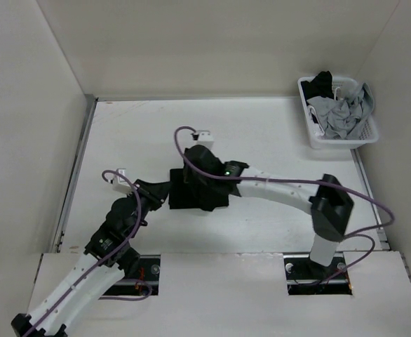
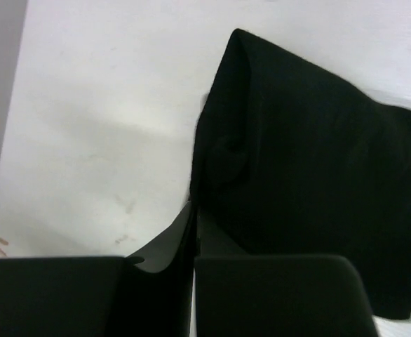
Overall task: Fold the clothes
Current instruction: Fold the tank top
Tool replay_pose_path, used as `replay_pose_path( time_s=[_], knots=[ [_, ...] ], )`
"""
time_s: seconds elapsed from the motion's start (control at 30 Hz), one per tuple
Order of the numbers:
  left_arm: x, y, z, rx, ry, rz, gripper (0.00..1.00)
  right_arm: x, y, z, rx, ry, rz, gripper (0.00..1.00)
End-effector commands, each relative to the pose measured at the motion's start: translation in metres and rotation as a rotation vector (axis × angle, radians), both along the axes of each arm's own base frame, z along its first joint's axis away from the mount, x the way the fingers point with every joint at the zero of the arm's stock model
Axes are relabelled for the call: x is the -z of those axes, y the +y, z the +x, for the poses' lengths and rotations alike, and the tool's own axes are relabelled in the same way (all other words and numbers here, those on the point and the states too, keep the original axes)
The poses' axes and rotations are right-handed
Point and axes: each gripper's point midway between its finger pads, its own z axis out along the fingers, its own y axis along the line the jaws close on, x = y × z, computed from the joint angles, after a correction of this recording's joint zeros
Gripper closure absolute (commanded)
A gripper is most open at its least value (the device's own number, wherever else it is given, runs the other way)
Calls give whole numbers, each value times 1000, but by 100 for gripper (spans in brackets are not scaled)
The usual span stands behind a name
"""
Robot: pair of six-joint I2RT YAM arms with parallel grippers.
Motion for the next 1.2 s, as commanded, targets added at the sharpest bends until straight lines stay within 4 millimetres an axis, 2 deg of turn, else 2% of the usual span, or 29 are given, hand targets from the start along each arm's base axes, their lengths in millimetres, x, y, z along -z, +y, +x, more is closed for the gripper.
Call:
replay_pose_path(
  time_s=[0.0,0.07,0.1,0.17,0.23,0.3,0.37,0.47,0.53,0.57,0.6,0.67,0.8,0.87,0.97,1.07,1.17],
  knots=[
    [-37,17,-9,-26,-72,-8,86,4,39,-1,-32,19,-41,99],
    [-57,30,-12,-63,-118,-6,86,17,64,-1,-58,52,-41,95],
    [-63,36,-12,-82,-130,2,86,25,72,0,-61,69,-39,90],
    [-69,44,-13,-105,-140,18,85,40,83,0,-52,103,-12,72],
    [-71,50,-14,-121,-143,28,85,46,89,-9,-73,128,37,57],
    [-72,54,-13,-139,-145,29,85,35,90,-17,-106,118,120,48],
    [-71,55,-10,-150,-143,32,84,18,83,-28,-141,97,194,47],
    [-65,49,-1,-140,-121,43,84,-3,55,-36,-147,61,259,51],
    [-55,39,8,-113,-100,52,84,-9,27,-33,-123,37,277,64],
    [-49,34,13,-100,-85,57,84,-8,14,-29,-107,32,281,76],
    [-40,28,18,-89,-65,65,84,-6,3,-27,-98,30,279,86],
    [-20,19,31,-77,-26,87,84,6,-12,-27,-99,40,263,96],
    [24,6,53,-68,66,136,90,28,-33,-27,-109,26,231,99],
    [40,1,61,-67,99,146,91,33,-36,-20,-127,26,242,98],
    [69,1,63,-74,172,149,92,36,-25,-4,-197,52,287,97],
    [102,11,57,-95,250,175,92,50,-8,17,-213,91,330,97],
    [131,20,47,-102,323,187,92,71,-2,36,-166,147,356,97]
  ],
)
